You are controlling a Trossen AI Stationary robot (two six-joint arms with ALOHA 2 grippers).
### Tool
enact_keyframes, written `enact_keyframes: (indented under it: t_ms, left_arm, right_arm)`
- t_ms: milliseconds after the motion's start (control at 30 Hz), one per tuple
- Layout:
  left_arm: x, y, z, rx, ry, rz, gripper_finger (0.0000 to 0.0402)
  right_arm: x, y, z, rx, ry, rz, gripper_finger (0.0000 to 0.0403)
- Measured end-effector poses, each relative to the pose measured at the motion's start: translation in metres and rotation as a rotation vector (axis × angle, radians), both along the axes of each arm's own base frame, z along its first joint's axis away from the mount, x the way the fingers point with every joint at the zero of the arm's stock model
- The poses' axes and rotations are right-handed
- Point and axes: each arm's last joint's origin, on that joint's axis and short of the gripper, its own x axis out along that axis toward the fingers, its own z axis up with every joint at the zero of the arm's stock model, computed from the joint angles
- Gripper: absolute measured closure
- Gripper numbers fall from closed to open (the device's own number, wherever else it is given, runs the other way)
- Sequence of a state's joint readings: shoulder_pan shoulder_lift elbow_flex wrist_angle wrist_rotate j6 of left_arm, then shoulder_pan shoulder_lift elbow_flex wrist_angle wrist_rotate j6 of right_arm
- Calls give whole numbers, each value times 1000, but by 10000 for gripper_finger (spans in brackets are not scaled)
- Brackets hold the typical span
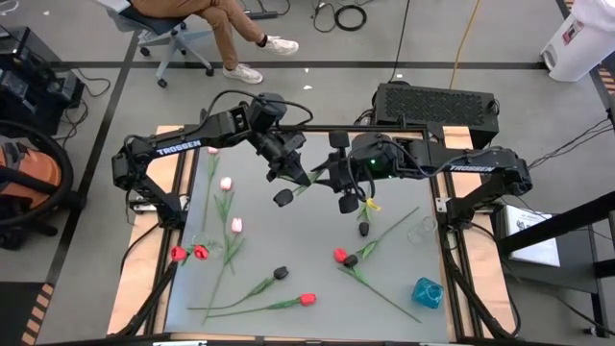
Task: Sort flowers into vase by color
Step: Put the top left black tulip into the right transparent vase
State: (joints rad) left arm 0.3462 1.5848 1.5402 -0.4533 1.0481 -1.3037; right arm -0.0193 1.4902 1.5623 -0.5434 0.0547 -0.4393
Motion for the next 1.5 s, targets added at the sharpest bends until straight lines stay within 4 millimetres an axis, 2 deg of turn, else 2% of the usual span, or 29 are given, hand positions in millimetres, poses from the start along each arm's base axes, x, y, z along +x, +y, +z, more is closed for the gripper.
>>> enact_keyframes:
  t_ms: [267, 433, 667, 1100, 1500]
  left_arm:
    - [0, 0, 0, 0, 0, 0, 391]
    - [0, 0, 1, -2, -10, -10, 387]
    - [0, -1, 3, -14, -35, -47, 353]
    - [0, 4, 6, -9, -76, -54, 308]
    - [-2, 12, 7, 1, -88, -24, 237]
  right_arm:
    - [0, 1, 0, 0, 4, 9, 393]
    - [0, 2, -1, -46, 11, 36, 395]
    - [0, 7, 0, -107, 10, 79, 400]
    - [-1, 7, -1, -110, 21, 80, 402]
    - [-2, 7, -4, -103, 53, 86, 403]
